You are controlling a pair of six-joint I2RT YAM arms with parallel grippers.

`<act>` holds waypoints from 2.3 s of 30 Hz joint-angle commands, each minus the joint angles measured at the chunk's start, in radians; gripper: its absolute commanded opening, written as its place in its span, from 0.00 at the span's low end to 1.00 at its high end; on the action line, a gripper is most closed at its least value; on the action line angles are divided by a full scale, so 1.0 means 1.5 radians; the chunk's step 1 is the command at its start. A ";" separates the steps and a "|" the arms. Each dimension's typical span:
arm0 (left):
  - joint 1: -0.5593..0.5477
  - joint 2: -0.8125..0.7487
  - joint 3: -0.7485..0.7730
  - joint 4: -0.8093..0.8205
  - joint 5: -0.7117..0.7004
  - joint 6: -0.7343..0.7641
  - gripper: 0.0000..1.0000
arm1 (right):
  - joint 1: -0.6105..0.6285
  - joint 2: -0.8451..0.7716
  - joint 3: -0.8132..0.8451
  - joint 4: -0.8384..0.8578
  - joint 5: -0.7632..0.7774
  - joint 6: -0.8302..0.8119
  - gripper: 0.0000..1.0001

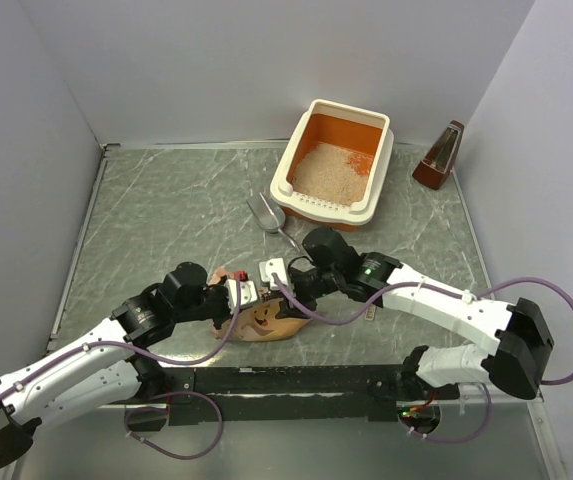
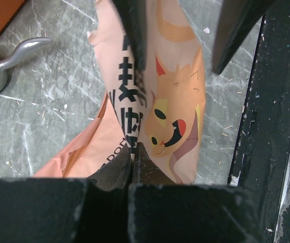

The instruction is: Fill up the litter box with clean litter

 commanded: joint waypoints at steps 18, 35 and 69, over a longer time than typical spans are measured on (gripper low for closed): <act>0.001 -0.013 0.004 0.044 0.007 -0.012 0.01 | 0.015 -0.004 0.067 0.074 0.000 -0.018 0.55; 0.001 -0.032 0.000 0.045 -0.004 -0.016 0.01 | 0.014 0.062 -0.013 0.139 -0.021 0.003 0.52; 0.001 -0.044 0.000 0.040 -0.016 -0.020 0.01 | -0.037 -0.049 -0.092 0.122 0.167 0.088 0.41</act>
